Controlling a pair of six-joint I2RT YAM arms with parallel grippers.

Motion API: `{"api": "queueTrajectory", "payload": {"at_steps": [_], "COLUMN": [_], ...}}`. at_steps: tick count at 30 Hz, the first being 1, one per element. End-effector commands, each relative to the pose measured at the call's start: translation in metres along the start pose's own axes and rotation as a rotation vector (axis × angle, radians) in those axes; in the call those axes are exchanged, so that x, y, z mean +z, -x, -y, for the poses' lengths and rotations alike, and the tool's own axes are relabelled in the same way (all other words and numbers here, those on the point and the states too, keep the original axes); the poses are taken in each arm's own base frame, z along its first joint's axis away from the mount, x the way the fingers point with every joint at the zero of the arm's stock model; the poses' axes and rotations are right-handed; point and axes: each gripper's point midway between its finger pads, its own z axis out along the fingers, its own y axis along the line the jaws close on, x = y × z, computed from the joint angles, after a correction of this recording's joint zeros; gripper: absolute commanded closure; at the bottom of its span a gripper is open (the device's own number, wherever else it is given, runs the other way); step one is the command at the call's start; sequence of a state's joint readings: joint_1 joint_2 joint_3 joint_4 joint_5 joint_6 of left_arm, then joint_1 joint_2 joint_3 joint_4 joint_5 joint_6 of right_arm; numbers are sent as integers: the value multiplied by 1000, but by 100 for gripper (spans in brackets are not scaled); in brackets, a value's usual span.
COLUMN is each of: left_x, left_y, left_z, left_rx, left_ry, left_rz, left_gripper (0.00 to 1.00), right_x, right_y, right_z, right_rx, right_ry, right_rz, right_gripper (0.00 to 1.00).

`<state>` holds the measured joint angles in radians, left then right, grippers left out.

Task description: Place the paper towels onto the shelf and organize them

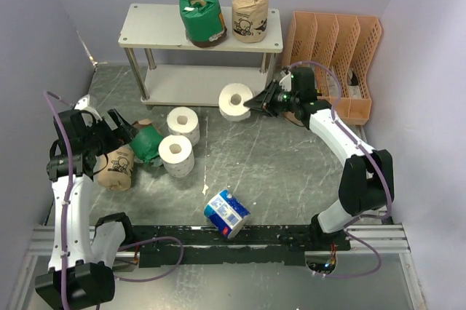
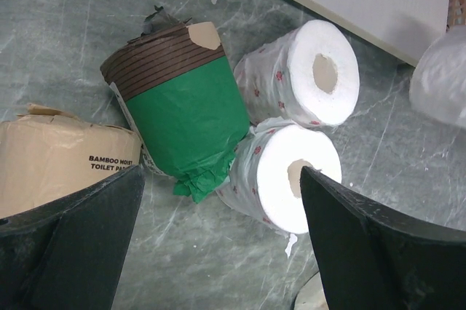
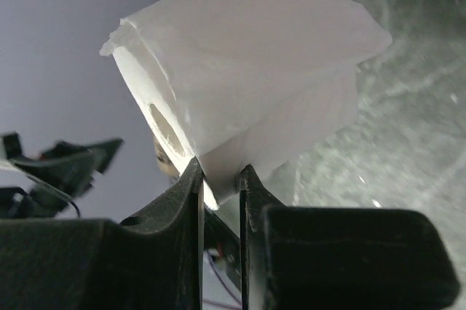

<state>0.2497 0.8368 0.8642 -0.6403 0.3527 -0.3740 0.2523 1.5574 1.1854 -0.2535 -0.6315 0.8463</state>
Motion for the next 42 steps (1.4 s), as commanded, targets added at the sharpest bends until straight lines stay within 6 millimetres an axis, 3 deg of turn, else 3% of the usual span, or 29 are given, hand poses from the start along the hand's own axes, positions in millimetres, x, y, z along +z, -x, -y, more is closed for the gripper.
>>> {"api": "queueTrajectory", "payload": {"at_steps": [1, 5, 8, 10, 19, 29, 32, 34, 37, 38, 39, 40, 42], "left_x": [-2, -1, -1, 0, 4, 6, 5, 5, 5, 5, 5, 5, 5], "left_y": [8, 7, 7, 7, 5, 5, 5, 6, 5, 6, 6, 5, 5], "left_z": [0, -2, -2, -2, -3, -4, -4, -4, -4, -4, -5, -5, -4], "left_rx": [3, 0, 0, -2, -10, -18, -16, -16, -17, -17, -18, -18, -17], "left_ry": [-9, -5, -6, -7, -17, -19, -21, -18, -19, -19, -18, -19, -21], "left_rz": [39, 37, 33, 30, 9, 4, 8, 10, 9, 9, 9, 8, 7], "left_gripper": [0, 0, 1, 0, 1, 0, 1, 0, 0, 0, 0, 1, 0], "right_x": [-6, 5, 23, 36, 73, 64, 62, 60, 56, 54, 51, 48, 37], "right_y": [72, 107, 126, 132, 122, 118, 123, 129, 136, 139, 142, 143, 147], "right_z": [-81, -91, -86, -73, 2, 27, 34, 36, 32, 28, 23, 16, -4], "right_rx": [9, -35, -19, 21, 264, 452, 503, 519, 494, 478, 457, 425, 326], "right_ry": [218, 269, 254, 230, 70, 76, 117, 142, 168, 183, 200, 217, 242], "right_rz": [284, 414, 422, 409, 406, 494, 526, 541, 560, 568, 573, 575, 590], "right_gripper": [100, 100, 100, 100, 100, 98, 90, 78, 46, 31, 9, 1, 0]}}
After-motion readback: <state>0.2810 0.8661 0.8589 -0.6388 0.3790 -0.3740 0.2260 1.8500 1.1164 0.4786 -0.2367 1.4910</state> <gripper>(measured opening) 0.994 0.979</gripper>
